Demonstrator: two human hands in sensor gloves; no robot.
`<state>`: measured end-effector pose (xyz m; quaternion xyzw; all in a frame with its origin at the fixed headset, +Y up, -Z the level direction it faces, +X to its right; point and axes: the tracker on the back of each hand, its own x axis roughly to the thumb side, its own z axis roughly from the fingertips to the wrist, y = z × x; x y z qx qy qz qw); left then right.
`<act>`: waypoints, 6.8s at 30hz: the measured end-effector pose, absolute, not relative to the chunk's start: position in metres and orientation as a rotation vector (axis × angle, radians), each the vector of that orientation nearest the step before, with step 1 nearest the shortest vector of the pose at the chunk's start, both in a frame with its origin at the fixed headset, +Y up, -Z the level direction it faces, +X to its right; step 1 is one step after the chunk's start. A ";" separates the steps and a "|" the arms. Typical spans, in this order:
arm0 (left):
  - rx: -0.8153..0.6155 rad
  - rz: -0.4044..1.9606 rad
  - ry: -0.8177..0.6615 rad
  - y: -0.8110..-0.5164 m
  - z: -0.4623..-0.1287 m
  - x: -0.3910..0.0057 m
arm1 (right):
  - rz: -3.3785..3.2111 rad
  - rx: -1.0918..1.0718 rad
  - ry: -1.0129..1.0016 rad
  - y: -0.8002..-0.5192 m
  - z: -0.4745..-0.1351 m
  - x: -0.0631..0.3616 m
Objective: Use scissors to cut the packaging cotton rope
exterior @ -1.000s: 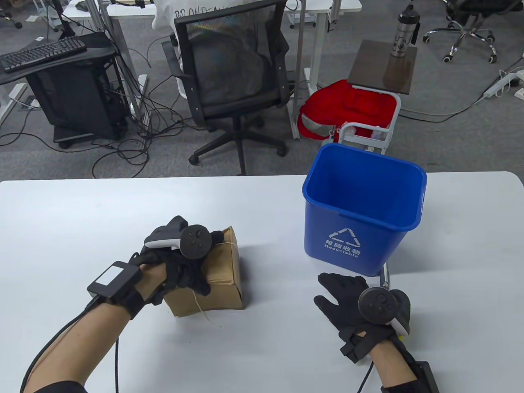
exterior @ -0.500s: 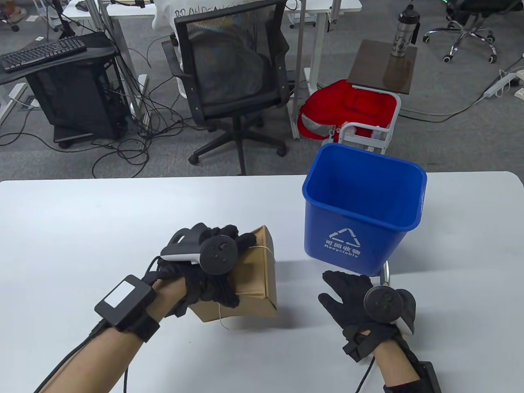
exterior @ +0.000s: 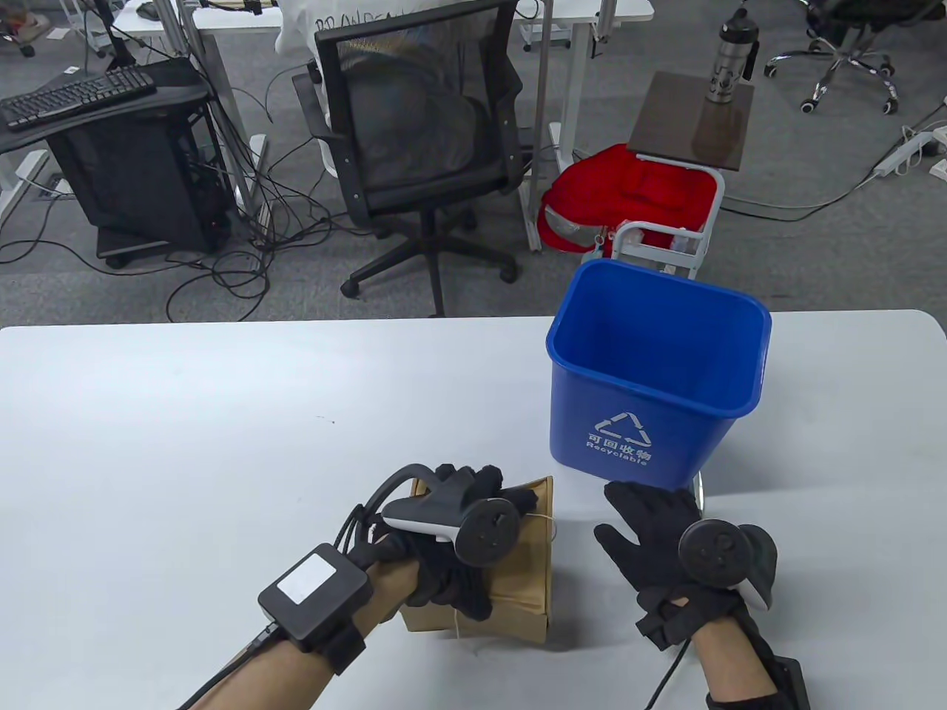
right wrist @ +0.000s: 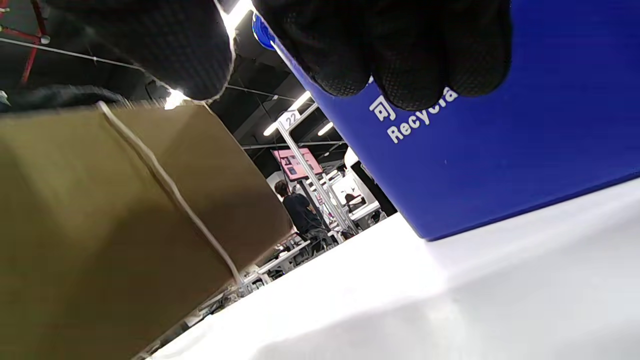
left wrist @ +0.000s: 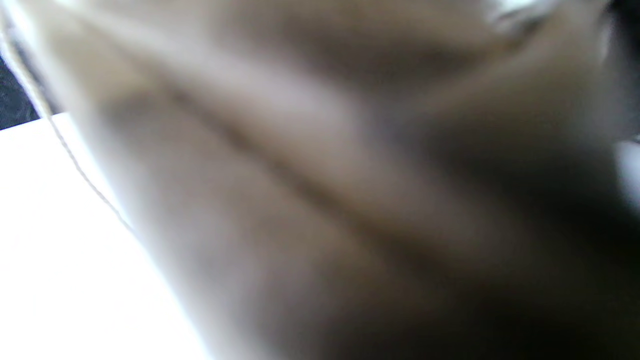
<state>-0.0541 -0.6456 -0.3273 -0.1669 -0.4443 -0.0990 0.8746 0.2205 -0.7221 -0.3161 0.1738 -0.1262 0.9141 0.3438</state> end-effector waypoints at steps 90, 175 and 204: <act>0.008 1.546 -0.357 -0.734 -0.349 -0.208 | 2.537 -1.205 0.314 -0.746 -0.325 0.251; -0.318 0.931 -0.394 -0.728 -0.348 -0.188 | 2.275 0.234 1.165 -0.644 -0.398 0.116; -0.336 0.995 -0.389 -0.734 -0.349 -0.189 | 2.019 0.307 -0.483 -0.653 -0.308 0.148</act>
